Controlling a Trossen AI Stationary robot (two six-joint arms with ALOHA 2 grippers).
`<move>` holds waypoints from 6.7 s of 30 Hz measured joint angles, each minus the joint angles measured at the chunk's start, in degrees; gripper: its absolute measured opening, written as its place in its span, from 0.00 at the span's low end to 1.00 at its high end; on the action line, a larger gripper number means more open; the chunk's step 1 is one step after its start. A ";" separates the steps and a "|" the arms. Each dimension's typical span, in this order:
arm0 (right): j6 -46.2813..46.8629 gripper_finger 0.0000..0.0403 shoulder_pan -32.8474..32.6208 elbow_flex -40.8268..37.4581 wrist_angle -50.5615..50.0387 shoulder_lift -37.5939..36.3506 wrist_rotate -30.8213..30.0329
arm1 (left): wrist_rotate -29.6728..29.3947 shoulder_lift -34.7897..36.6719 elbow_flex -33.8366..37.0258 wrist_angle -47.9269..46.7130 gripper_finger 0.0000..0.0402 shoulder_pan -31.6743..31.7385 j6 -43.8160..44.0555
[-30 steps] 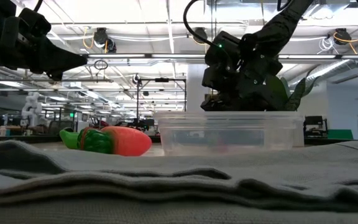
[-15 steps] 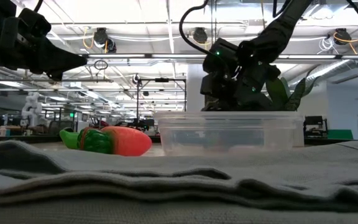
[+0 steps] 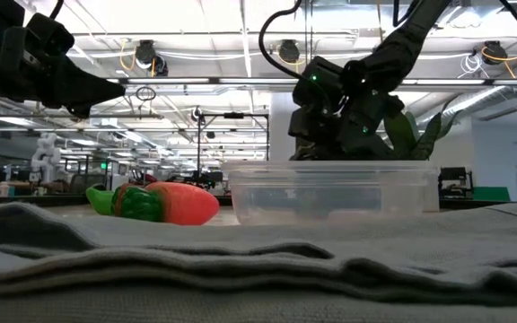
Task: Pick and placing Produce into tupperware
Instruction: Put the red strawberry into the transparent bin, then put the green peas into the transparent bin
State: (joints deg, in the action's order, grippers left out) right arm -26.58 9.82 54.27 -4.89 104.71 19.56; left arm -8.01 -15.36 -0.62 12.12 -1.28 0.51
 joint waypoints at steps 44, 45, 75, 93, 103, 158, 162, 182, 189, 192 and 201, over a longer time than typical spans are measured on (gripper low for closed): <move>2.26 0.36 -5.05 20.70 -24.36 -8.13 -0.07 | 0.02 0.00 0.00 1.33 0.06 0.00 1.31; 2.69 0.36 -5.46 20.71 -23.76 -8.13 0.04 | 0.02 0.00 0.00 1.33 0.06 0.02 1.31; -7.34 0.36 -12.84 20.76 -19.03 4.04 1.74 | 0.11 -0.01 0.00 1.17 0.06 0.01 1.29; -13.36 0.36 -13.97 18.46 -13.43 5.18 1.63 | 0.13 -0.02 0.00 -0.09 0.06 0.00 1.33; -11.67 0.36 -13.97 14.41 -6.82 5.18 1.60 | 0.13 0.00 0.00 -0.09 0.06 0.02 1.53; -4.16 0.21 -9.78 13.72 -6.13 1.07 0.22 | 0.08 0.00 0.02 -0.26 0.06 0.01 1.77; -3.13 0.04 -9.75 13.72 -6.06 1.07 0.25 | 0.07 0.00 0.02 -0.33 0.06 0.02 1.81; 16.35 0.00 -2.35 13.04 1.71 -24.34 0.10 | 0.01 -0.02 0.02 -0.28 0.06 0.00 3.21; 22.48 0.00 -1.16 7.18 3.42 -42.13 -3.92 | -0.02 0.00 0.02 -0.33 0.06 0.00 3.23; 25.24 0.00 -1.16 2.89 4.29 -48.97 -4.86 | -0.04 -0.02 0.02 -0.37 0.06 0.01 3.10; 32.56 0.00 -1.18 -16.45 14.85 -64.46 -10.36 | -0.17 0.00 0.02 -0.35 0.06 0.01 2.81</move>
State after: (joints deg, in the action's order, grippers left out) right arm 5.98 8.64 37.82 9.96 40.25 9.20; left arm -8.19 -15.36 -0.60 11.77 -1.27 3.32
